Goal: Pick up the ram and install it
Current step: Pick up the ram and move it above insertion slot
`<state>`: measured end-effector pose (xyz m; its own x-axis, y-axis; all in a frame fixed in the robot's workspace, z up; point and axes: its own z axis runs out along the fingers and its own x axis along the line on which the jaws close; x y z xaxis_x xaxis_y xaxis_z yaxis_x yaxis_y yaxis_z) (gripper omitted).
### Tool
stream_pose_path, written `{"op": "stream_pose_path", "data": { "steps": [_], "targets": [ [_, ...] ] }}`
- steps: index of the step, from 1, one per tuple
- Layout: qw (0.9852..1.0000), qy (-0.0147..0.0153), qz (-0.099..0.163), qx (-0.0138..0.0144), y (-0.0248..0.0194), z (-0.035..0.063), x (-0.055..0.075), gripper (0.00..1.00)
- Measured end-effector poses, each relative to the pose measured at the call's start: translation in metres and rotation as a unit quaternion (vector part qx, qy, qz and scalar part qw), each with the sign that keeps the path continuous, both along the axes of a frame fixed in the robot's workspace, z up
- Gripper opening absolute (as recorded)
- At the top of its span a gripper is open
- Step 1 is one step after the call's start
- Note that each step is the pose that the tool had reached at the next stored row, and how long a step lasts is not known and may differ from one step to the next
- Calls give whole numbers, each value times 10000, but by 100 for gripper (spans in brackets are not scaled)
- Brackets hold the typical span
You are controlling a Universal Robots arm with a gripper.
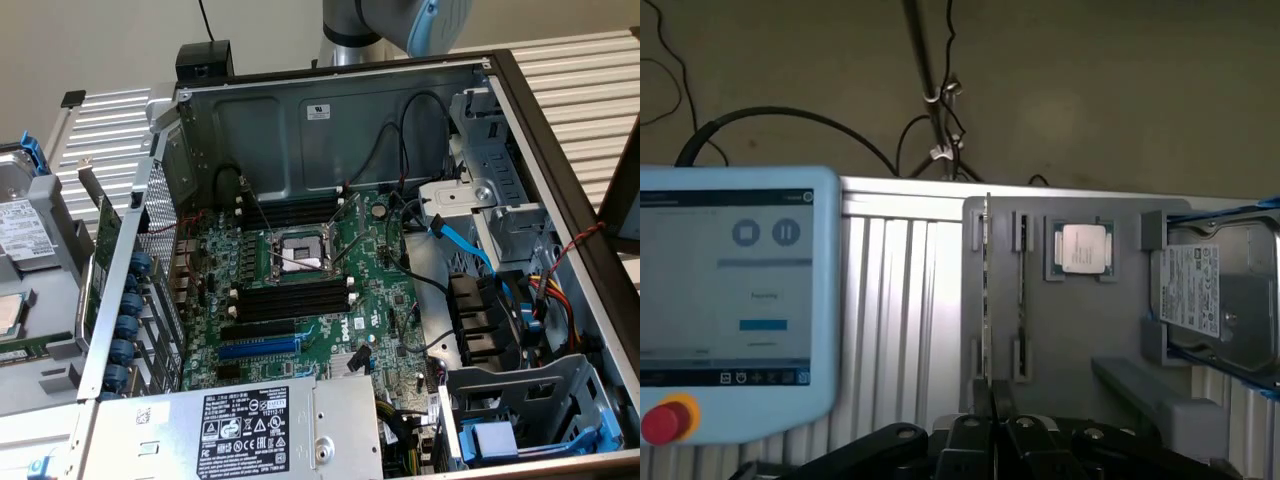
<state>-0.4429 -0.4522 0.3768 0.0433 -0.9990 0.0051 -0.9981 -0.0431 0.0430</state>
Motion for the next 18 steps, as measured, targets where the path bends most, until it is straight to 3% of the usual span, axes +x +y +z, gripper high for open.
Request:
{"op": "stream_pose_path", "data": {
  "steps": [15, 18],
  "targets": [
    [9999, 25, -59, -83, 0, 218, 58, 12],
    [9999, 25, -61, -85, 0, 220, 58, 12]
  ]
}}
